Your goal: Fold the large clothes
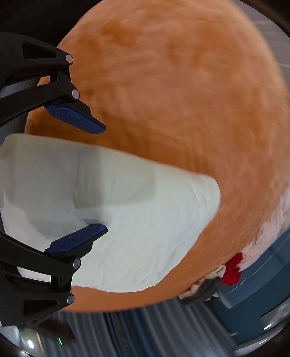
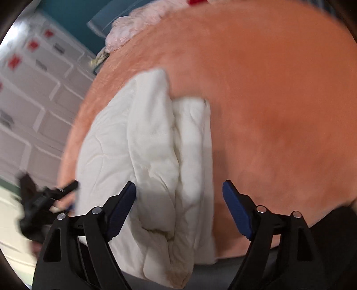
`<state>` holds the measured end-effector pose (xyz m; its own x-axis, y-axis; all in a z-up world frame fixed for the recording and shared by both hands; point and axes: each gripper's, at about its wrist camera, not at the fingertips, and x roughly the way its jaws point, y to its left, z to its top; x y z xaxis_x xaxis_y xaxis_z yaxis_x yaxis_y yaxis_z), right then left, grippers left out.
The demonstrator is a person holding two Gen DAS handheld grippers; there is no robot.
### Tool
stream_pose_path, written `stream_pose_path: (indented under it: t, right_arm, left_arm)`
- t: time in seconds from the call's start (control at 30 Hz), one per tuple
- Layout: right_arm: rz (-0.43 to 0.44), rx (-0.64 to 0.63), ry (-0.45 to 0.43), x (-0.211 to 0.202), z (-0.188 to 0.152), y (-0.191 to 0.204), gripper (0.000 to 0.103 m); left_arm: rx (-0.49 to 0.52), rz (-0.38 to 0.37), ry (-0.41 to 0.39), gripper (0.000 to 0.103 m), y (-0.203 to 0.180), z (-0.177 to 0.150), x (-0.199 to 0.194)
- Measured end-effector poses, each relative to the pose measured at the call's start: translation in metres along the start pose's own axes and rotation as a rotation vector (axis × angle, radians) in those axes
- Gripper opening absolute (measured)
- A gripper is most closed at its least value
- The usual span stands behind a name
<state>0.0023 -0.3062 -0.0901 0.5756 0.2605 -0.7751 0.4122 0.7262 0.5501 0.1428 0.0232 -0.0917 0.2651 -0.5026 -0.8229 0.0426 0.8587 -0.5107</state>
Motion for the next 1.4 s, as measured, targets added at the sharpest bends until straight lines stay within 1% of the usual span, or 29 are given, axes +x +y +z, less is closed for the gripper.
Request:
stream_pose_path:
  t: [0.07, 0.13, 0.17, 0.2, 0.23, 0.27, 0.3, 0.37, 0.4, 0.43, 0.47, 0.53, 0.57, 0.6, 0.67, 0.7, 0.73, 0.83, 0.93, 1.03, 1.1, 1.17, 1.27, 1.4]
  right_arm:
    - [0.076, 0.073, 0.036, 0.011, -0.002, -0.012, 0.082]
    - [0.135, 0.123, 0.059, 0.021, -0.004, -0.019, 0.086]
    - [0.152, 0.134, 0.067, 0.025, -0.006, -0.019, 0.087]
    - [0.169, 0.147, 0.074, 0.03, -0.007, -0.019, 0.09]
    - [0.174, 0.152, 0.07, 0.032, -0.006, -0.019, 0.091]
    - [0.176, 0.15, 0.07, 0.035, -0.006, -0.018, 0.091]
    - [0.178, 0.151, 0.071, 0.037, -0.005, -0.018, 0.091]
    - [0.186, 0.162, 0.077, 0.042, -0.004, -0.019, 0.091]
    - [0.188, 0.166, 0.08, 0.044, -0.003, -0.019, 0.091]
    - [0.184, 0.162, 0.078, 0.043, -0.003, -0.02, 0.083]
    - [0.175, 0.142, 0.071, 0.042, -0.003, -0.017, 0.078]
    - [0.147, 0.073, 0.044, 0.029, -0.008, -0.01, 0.049]
    - [0.126, 0.035, 0.03, 0.024, -0.007, -0.003, 0.044]
    - [0.1, -0.009, 0.012, 0.017, -0.006, 0.005, 0.037]
    - [0.061, -0.078, -0.026, 0.002, -0.002, 0.02, 0.033]
    - [0.048, -0.099, -0.041, -0.003, -0.001, 0.026, 0.032]
    - [0.03, -0.134, -0.075, -0.013, 0.003, 0.035, 0.031]
    - [0.024, -0.184, -0.146, -0.031, 0.012, 0.053, 0.031]
    - [0.013, -0.259, -0.226, -0.047, 0.028, 0.076, 0.031]
    - [0.034, -0.31, -0.292, -0.059, 0.055, 0.096, 0.031]
    - [0.052, -0.329, -0.328, -0.062, 0.076, 0.106, 0.031]
    - [0.057, -0.353, -0.362, -0.059, 0.094, 0.117, 0.031]
    - [0.069, -0.382, -0.396, -0.043, 0.124, 0.133, 0.031]
    - [0.082, -0.378, -0.385, 0.001, 0.158, 0.143, 0.031]
  left_arm:
    - [-0.048, -0.071, 0.041, 0.083, 0.011, -0.003, 0.008]
    - [-0.071, -0.111, 0.061, 0.086, 0.013, -0.005, 0.014]
    - [-0.074, -0.128, 0.07, 0.087, 0.012, -0.006, 0.017]
    - [-0.077, -0.154, 0.085, 0.087, 0.011, -0.008, 0.022]
    - [-0.081, -0.174, 0.097, 0.092, 0.01, -0.009, 0.027]
    - [-0.085, -0.179, 0.107, 0.096, 0.01, -0.009, 0.03]
    - [-0.092, -0.191, 0.113, 0.098, 0.009, -0.009, 0.035]
    - [-0.089, -0.192, 0.111, 0.098, 0.006, -0.009, 0.039]
    - [-0.08, -0.184, 0.107, 0.098, 0.002, -0.008, 0.041]
    - [-0.073, -0.174, 0.105, 0.098, -0.002, -0.007, 0.04]
    - [-0.061, -0.161, 0.101, 0.098, -0.007, -0.006, 0.039]
    - [0.0, -0.133, 0.066, 0.095, -0.023, -0.006, 0.031]
    - [0.036, -0.12, 0.049, 0.09, -0.03, -0.007, 0.027]
    - [0.102, -0.103, 0.012, 0.088, -0.042, -0.01, 0.019]
    - [0.242, -0.074, -0.061, 0.081, -0.066, -0.015, 0.002]
    - [0.28, -0.075, -0.086, 0.08, -0.073, -0.015, -0.005]
    - [0.305, -0.082, -0.105, 0.078, -0.08, -0.014, -0.011]
    - [0.342, -0.119, -0.168, 0.076, -0.097, -0.005, -0.032]
    - [0.394, -0.142, -0.251, 0.075, -0.115, 0.008, -0.053]
    - [0.443, -0.165, -0.337, 0.075, -0.135, 0.03, -0.07]
    - [0.466, -0.179, -0.375, 0.075, -0.142, 0.046, -0.078]
    - [0.492, -0.188, -0.419, 0.075, -0.147, 0.064, -0.083]
    - [0.518, -0.192, -0.471, 0.075, -0.155, 0.094, -0.076]
    - [0.514, -0.193, -0.479, 0.075, -0.151, 0.132, -0.053]
